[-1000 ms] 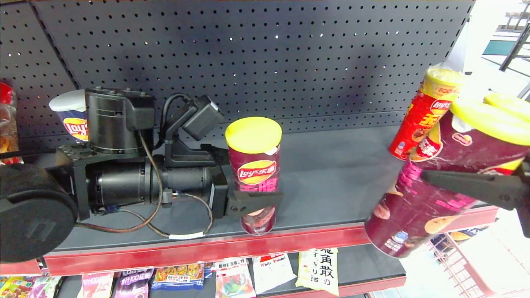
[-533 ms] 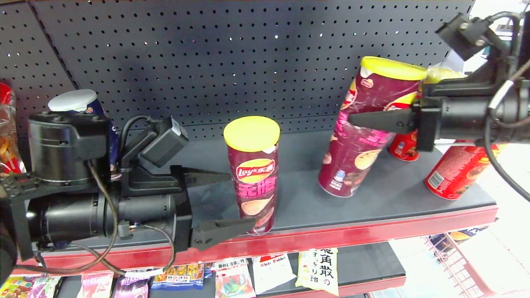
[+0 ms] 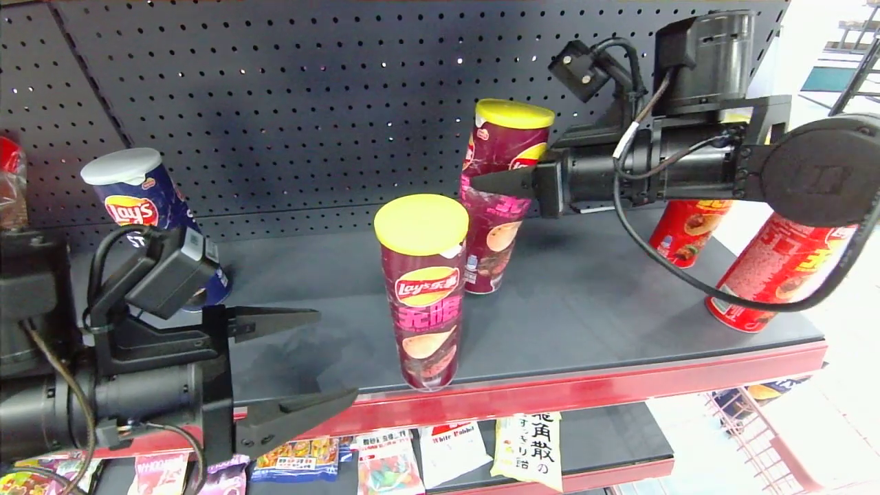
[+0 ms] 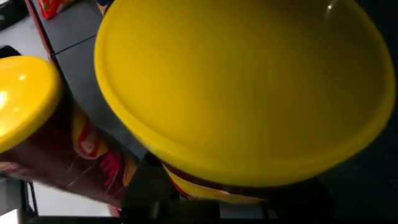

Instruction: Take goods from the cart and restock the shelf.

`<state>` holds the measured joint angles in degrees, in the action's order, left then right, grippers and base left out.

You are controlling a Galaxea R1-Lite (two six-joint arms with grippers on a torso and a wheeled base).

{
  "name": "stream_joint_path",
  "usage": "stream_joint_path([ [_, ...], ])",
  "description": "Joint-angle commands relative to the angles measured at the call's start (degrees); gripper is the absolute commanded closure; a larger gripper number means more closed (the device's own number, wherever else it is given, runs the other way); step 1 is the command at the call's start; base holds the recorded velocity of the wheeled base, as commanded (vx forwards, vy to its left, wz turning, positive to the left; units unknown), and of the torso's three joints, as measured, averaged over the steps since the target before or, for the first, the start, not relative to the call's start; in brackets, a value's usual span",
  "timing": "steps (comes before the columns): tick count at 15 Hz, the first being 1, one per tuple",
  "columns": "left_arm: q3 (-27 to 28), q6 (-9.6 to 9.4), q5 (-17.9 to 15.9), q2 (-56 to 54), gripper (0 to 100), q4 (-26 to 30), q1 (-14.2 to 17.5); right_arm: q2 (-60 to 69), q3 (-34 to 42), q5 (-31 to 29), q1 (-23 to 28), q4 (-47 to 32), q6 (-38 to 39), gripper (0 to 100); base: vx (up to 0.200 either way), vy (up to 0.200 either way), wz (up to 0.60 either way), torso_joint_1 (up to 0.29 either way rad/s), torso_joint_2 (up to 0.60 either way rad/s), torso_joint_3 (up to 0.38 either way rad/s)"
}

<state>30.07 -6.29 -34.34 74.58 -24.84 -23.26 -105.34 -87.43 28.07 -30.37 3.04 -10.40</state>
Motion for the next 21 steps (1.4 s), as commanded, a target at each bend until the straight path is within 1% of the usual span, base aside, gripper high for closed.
stream_joint_path([
  [1,-0.98,0.05,0.15,-3.3,0,0.15,2.34,-4.17,-2.66,0.05,-1.19,-0.05,-0.41,100,0.0,0.0,0.0,0.0,0.0,0.0],
  [2,-1.77,0.05,0.33,-4.53,0,0.06,4.71,-5.4,-3.62,0.05,-1.89,0.04,-1.03,100,0.0,0.0,0.0,0.0,0.0,0.0],
  [3,-2.12,0.05,0.42,-5.24,0,0.06,6.38,-6.19,-4.15,0.23,-2.33,0.04,-1.47,100,0.0,0.0,0.0,0.0,0.0,0.0],
  [5,-2.48,0.14,0.15,-6.03,0,0.06,8.58,-7.51,-5.12,0.31,-2.94,0.04,-1.64,100,0.0,0.0,0.0,0.0,0.0,0.0],
  [6,-2.56,0.14,0.06,-6.47,0,0.06,8.93,-8.3,-6.08,0.31,-3.3,0.04,-1.64,100,0.0,0.0,0.0,0.0,0.0,0.0],
  [10,-2.56,0.14,0.15,-6.64,0,0.06,8.93,-10.41,-8.37,0.58,-3.38,-0.05,-1.64,100,0.0,0.0,0.0,0.0,0.0,0.0],
  [13,-2.65,0.14,0.15,-6.64,0,0.06,8.93,-10.59,-8.28,0.75,-3.03,-0.05,-1.73,100,0.0,0.0,0.0,0.0,0.0,0.0],
  [17,-2.56,0.14,0.15,-6.55,0,0.06,8.93,-10.68,-8.11,0.58,-1.89,-0.05,-4.63,100,0.0,0.0,0.0,0.0,0.0,0.0],
  [21,-2.56,0.14,0.15,-6.55,0,0.06,8.93,-10.5,-7.49,0.67,-1.54,-0.05,-4.54,100,0.0,0.0,0.0,0.0,0.0,0.0],
])
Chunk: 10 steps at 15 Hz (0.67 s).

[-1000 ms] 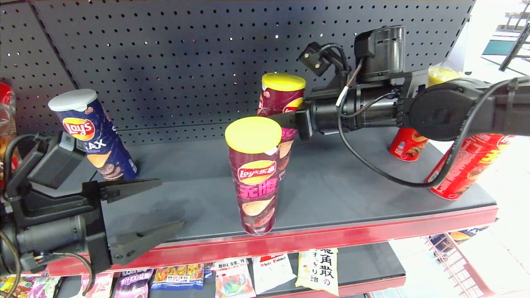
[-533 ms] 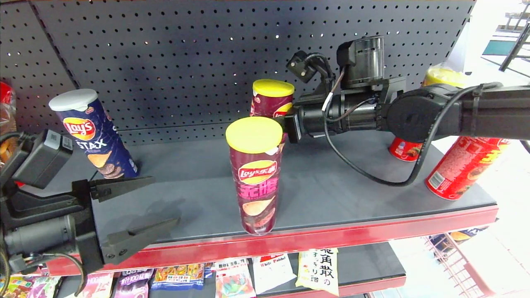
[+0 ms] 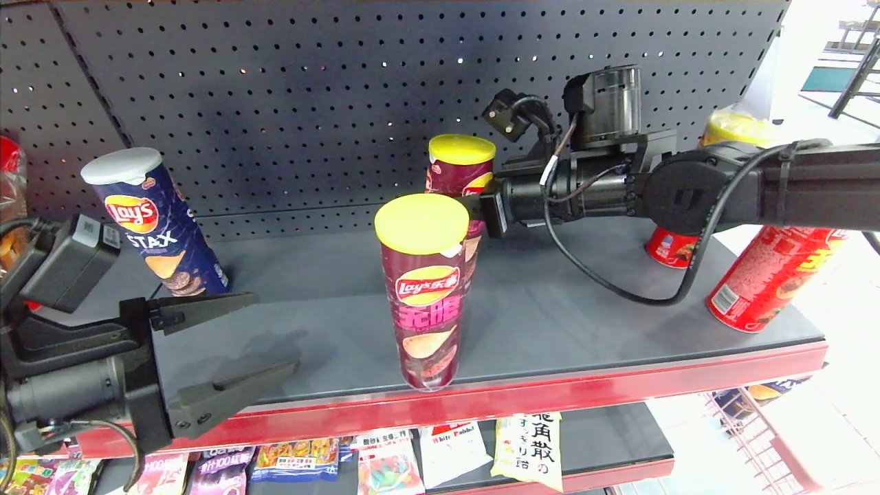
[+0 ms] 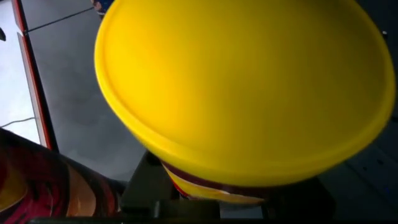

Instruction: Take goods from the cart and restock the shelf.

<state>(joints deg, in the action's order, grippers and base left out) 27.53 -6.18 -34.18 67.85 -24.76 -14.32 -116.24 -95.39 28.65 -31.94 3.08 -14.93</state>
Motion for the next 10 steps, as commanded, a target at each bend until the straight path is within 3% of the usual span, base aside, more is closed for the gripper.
stream_joint_path([
  [1,-0.02,0.03,-0.01,0.17,0,-0.03,0.0,0.4,1.0,0.09,-0.05,-0.01,-0.18,0,0.0,0.0,0.0,0.0,0.0,0.0],
  [7,-0.02,-0.06,-0.09,0.17,0,-0.03,0.0,4.09,4.07,-0.52,-0.4,-0.1,0.43,0,0.0,0.0,0.0,0.0,0.0,0.0],
  [10,-0.1,-0.41,-0.01,0.17,0,0.06,-0.18,12.79,14.0,-2.46,0.3,-0.01,0.61,0,0.0,0.0,0.0,0.0,0.0,0.0],
])
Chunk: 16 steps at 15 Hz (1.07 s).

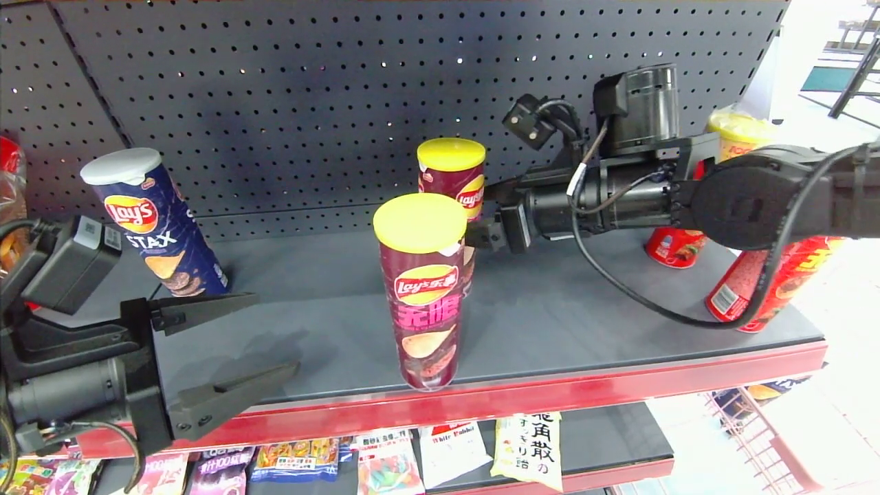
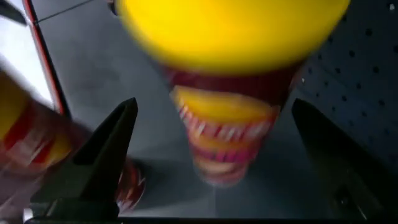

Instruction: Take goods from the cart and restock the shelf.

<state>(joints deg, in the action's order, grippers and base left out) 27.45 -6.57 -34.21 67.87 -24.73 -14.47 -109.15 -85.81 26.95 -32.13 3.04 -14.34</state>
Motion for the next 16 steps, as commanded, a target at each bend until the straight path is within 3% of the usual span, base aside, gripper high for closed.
stream_joint_path([
  [1,-0.03,-0.11,0.28,0.25,0,0.04,-0.12,8.26,7.32,-1.99,1.72,0.04,0.1,0,0.0,0.0,0.0,0.0,0.0,0.0],
  [3,0.06,-0.37,0.54,0.95,0,0.39,-0.3,12.65,13.04,-3.66,3.83,0.04,0.19,0,0.0,0.0,0.0,0.0,0.0,0.0],
  [5,-0.12,-3.1,0.9,2.62,0,0.92,-0.3,19.77,21.21,-4.37,4.27,0.04,0.19,0,0.0,0.0,0.0,0.0,0.0,0.0],
  [6,-0.21,-3.54,0.98,2.8,0,1.09,-0.3,20.74,22.35,-4.37,4.19,0.04,0.19,0,0.0,0.0,0.0,0.0,0.0,0.0],
  [8,-0.56,-5.56,0.98,5.35,0,1.36,-0.3,33.74,36.68,-4.37,3.39,0.04,0.19,0,0.0,0.0,0.0,0.0,0.0,0.0],
  [10,-0.56,-6.35,1.34,7.28,0,1.27,-1.61,41.83,43.8,-4.45,3.66,0.04,0.27,0,0.0,0.0,0.0,0.0,0.0,0.0],
  [16,2.08,-7.32,5.47,16.42,0,0.65,-3.81,53.78,48.98,-10.87,5.68,-0.05,8.36,0,0.0,0.0,0.0,0.0,0.0,0.0],
])
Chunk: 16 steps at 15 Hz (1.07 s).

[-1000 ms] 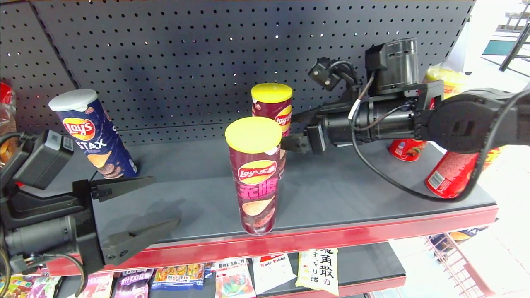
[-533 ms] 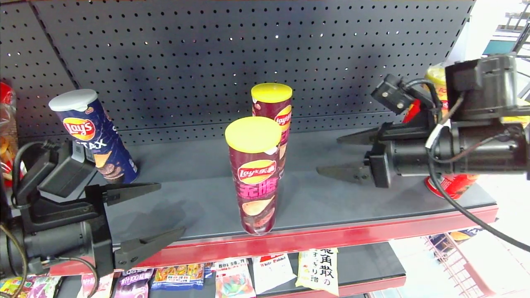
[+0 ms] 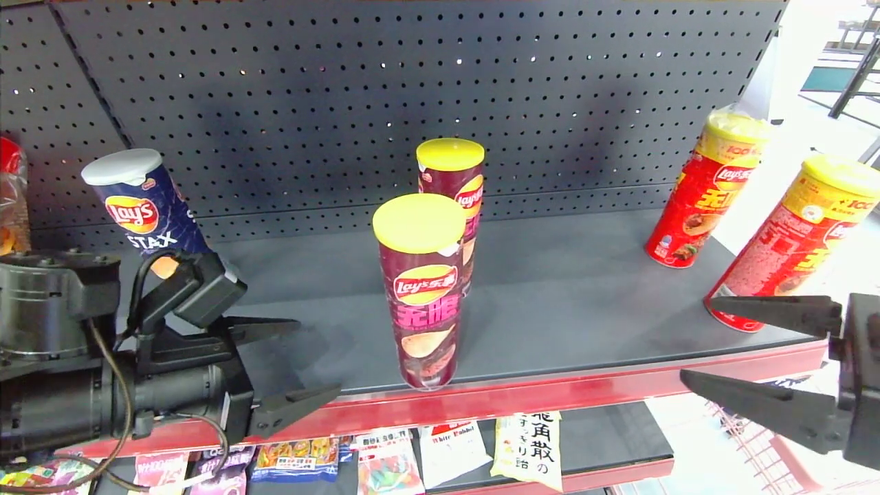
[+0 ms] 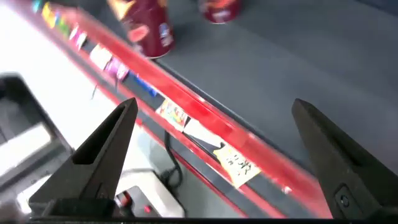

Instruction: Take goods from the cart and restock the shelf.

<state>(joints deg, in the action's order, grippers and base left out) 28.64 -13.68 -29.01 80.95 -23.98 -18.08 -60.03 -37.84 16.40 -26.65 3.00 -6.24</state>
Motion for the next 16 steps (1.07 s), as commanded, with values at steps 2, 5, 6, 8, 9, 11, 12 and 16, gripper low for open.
stream_joint_path([
  [2,3.09,-0.21,0.36,5.8,0,-0.1,-1.35,5.18,1.72,-0.58,0.72,0.08,1.14,0,0.0,0.0,0.0,0.0,0.0,0.0],
  [5,6.08,-0.21,0.36,8.79,0,-0.1,-3.19,5.36,1.63,-0.58,1.78,0.08,1.14,0,0.0,0.0,0.0,0.0,0.0,0.0],
  [6,6.7,-0.21,0.36,9.41,0,-0.1,-3.54,5.36,1.45,-0.58,2.13,0.08,1.14,0,0.0,0.0,0.0,0.0,0.0,0.0],
  [8,7.84,-0.21,0.36,10.64,0,-0.1,-3.81,5.36,1.28,-0.49,3.09,0.08,1.14,0,0.0,0.0,0.0,0.0,0.0,0.0],
  [9,8.37,-0.21,0.36,11.25,0,-0.1,-3.81,5.36,1.36,-0.49,3.09,0.08,1.23,0,0.0,0.0,0.0,0.0,0.0,0.0],
  [11,9.51,-0.21,0.36,12.31,0,-0.1,-3.89,5.27,1.45,-0.49,3.36,0.17,1.23,0,0.0,0.0,0.0,0.0,0.0,0.0],
  [12,10.21,-0.21,0.36,12.83,0,-0.1,-3.89,5.18,1.45,-0.49,3.45,0.17,1.23,0,0.0,0.0,0.0,0.0,0.0,0.0],
  [16,11.44,-0.12,0.27,13.89,0,-0.1,-3.89,4.92,1.45,-0.49,3.45,0.17,1.32,0,0.0,0.0,0.0,0.0,0.0,0.0],
])
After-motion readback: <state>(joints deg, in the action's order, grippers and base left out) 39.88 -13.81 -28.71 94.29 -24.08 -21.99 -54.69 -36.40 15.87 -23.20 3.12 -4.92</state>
